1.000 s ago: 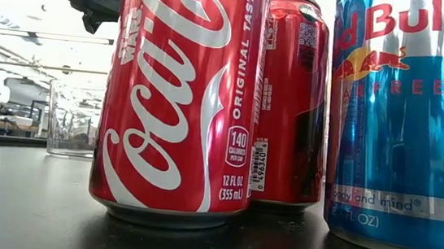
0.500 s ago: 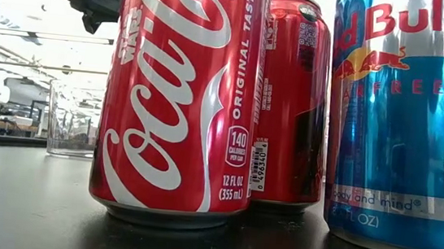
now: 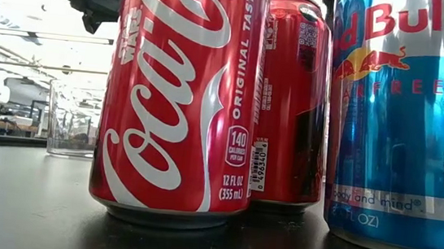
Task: Sort soda cans
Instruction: Put the pink-white soda can into the right transparent bin
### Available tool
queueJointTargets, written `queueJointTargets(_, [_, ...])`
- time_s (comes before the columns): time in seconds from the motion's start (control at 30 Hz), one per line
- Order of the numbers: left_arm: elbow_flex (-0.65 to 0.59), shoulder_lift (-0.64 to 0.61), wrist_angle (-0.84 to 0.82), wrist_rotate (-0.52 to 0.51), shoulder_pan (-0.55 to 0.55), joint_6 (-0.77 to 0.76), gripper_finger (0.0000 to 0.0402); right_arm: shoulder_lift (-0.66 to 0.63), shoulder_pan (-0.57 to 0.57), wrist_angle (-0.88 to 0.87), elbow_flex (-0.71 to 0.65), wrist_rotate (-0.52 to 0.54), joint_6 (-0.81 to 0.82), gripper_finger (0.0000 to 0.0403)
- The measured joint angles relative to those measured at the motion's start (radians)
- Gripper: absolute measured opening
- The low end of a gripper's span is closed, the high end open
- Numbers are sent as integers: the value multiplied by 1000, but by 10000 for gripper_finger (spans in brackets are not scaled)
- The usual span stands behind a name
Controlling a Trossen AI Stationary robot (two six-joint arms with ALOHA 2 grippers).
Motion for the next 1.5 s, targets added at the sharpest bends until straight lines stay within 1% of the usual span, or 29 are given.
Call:
queueJointTargets(0.1, [0,0,-1,0,0,0,42,59,-74,0,0,-54,-49,292])
queueJointTargets(0.23, [0,0,-2,0,0,0,42,151,-141,-8,0,-107,-102,292])
queueJointTargets(0.47, [0,0,-5,0,0,0,42,279,-239,-11,0,-140,-195,292])
queueJointTargets(0.7, [0,0,-6,0,0,0,42,360,-316,-16,0,-141,-227,293])
queueJointTargets(0.9, [0,0,-6,0,0,0,42,407,-337,8,0,-147,-285,297])
queueJointTargets(1.13, [0,0,-6,0,0,0,42,410,-337,45,1,-134,-313,334])
queueJointTargets(1.23, [0,0,-6,0,0,0,42,409,-337,45,1,-134,-317,343])
queueJointTargets(1.5, [0,0,-6,0,0,0,42,409,-336,47,1,-134,-331,347])
